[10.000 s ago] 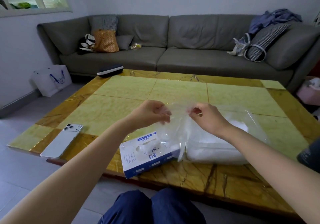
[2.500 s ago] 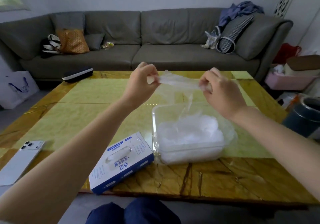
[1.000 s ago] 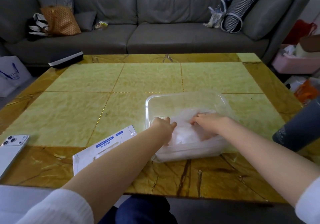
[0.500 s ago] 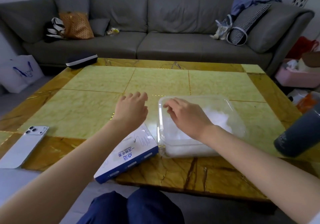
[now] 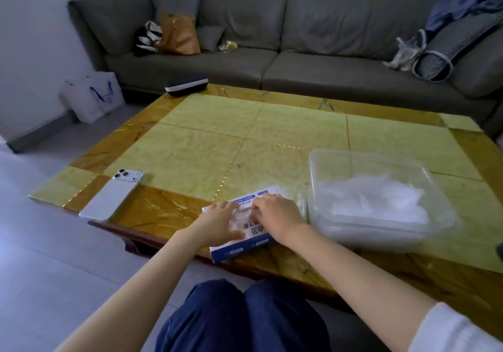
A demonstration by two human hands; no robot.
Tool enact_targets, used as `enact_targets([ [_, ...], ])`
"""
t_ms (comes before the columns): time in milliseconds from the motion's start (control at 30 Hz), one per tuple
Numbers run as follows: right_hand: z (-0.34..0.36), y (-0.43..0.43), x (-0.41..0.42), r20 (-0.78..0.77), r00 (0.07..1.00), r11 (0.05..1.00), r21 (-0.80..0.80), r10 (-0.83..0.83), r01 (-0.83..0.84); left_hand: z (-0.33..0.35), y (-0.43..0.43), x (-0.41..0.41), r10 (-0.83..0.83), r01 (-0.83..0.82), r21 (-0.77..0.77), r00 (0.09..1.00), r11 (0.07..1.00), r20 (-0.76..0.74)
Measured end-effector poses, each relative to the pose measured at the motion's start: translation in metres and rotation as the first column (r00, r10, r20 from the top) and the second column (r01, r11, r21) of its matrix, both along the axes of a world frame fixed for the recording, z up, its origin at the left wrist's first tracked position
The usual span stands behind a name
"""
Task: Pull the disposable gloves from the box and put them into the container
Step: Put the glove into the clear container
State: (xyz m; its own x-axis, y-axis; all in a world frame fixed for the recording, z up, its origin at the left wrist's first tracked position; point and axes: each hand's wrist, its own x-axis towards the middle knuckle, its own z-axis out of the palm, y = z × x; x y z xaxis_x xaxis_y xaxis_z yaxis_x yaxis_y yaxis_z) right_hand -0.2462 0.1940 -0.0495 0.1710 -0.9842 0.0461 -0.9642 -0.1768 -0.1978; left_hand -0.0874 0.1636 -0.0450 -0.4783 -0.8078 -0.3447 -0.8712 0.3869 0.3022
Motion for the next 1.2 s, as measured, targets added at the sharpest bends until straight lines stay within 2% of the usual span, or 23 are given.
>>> enact_targets([
  [100, 0.006, -0.002, 0.005, -0.028, 0.999, 0.999, -0.026, 0.018, -0.019, -0.005, 0.003, 0.003, -0.019, 0.017, -0.090, 1.000, 0.996, -0.020],
  [233, 0.010, -0.006, 0.000, 0.111, 0.988, 0.995, 0.013, -0.104, 0.103, -0.009, 0.004, 0.007, -0.004, 0.001, -0.115, 1.000, 0.993, -0.025],
  [267, 0.009, -0.007, -0.003, 0.191, 0.967, 0.985, 0.039, -0.171, 0.166, -0.009, 0.004, 0.006, -0.004, 0.001, -0.117, 1.000, 0.993, -0.026],
  [333, 0.005, -0.010, -0.006, 0.402, 0.859, 0.949, 0.133, -0.316, 0.287, -0.010, 0.004, 0.007, -0.007, 0.003, -0.116, 1.000, 0.993, -0.027],
  [400, 0.003, -0.011, -0.004, 0.494, 0.768, 0.913, 0.201, -0.408, 0.356, -0.010, 0.003, 0.007, -0.005, 0.001, -0.112, 0.999, 0.994, -0.032],
  [433, 0.002, -0.011, -0.001, 0.475, 0.780, 0.913, 0.177, -0.407, 0.368, -0.009, 0.003, 0.007, -0.005, 0.001, -0.110, 0.999, 0.994, -0.035],
  [500, 0.002, -0.010, 0.005, 0.385, 0.868, 0.938, -0.017, -0.313, 0.345, -0.009, 0.003, 0.007, -0.007, 0.002, -0.106, 0.999, 0.994, -0.040],
  [567, 0.005, -0.005, 0.010, 0.345, 0.932, 0.947, -0.248, -0.109, 0.202, -0.009, 0.003, 0.007, -0.008, 0.004, -0.109, 0.999, 0.994, -0.041],
  [633, 0.007, 0.001, 0.013, 0.274, 0.958, 0.941, -0.338, 0.087, 0.011, -0.010, 0.003, 0.007, -0.009, 0.004, -0.112, 0.999, 0.994, -0.044],
  [700, 0.004, 0.004, 0.017, 0.165, 0.970, 0.952, -0.277, 0.178, -0.127, -0.010, 0.003, 0.007, -0.006, 0.000, -0.112, 0.999, 0.994, -0.050],
  [733, -0.001, 0.004, 0.018, 0.133, 0.977, 0.967, -0.217, 0.165, -0.133, -0.010, 0.003, 0.006, -0.003, -0.002, -0.112, 0.999, 0.994, -0.050],
  [833, -0.010, -0.001, 0.016, 0.130, 0.992, 1.000, -0.016, 0.002, 0.000, -0.010, 0.004, 0.006, 0.005, -0.011, -0.111, 0.998, 0.994, -0.055],
  [1000, -0.007, -0.005, 0.017, 0.024, 1.000, 0.999, 0.033, 0.005, -0.006, -0.010, 0.004, 0.006, 0.016, -0.022, -0.102, 0.998, 0.995, -0.060],
  [1100, -0.006, -0.008, 0.015, 0.085, 0.996, 0.997, 0.073, -0.038, 0.032, -0.011, 0.004, 0.006, 0.023, -0.030, -0.090, 0.997, 0.995, -0.076],
  [1200, -0.001, -0.011, 0.005, 0.217, 0.967, 0.990, 0.066, -0.136, 0.124, -0.012, 0.004, 0.007, 0.019, -0.025, -0.083, 0.997, 0.996, -0.076],
])
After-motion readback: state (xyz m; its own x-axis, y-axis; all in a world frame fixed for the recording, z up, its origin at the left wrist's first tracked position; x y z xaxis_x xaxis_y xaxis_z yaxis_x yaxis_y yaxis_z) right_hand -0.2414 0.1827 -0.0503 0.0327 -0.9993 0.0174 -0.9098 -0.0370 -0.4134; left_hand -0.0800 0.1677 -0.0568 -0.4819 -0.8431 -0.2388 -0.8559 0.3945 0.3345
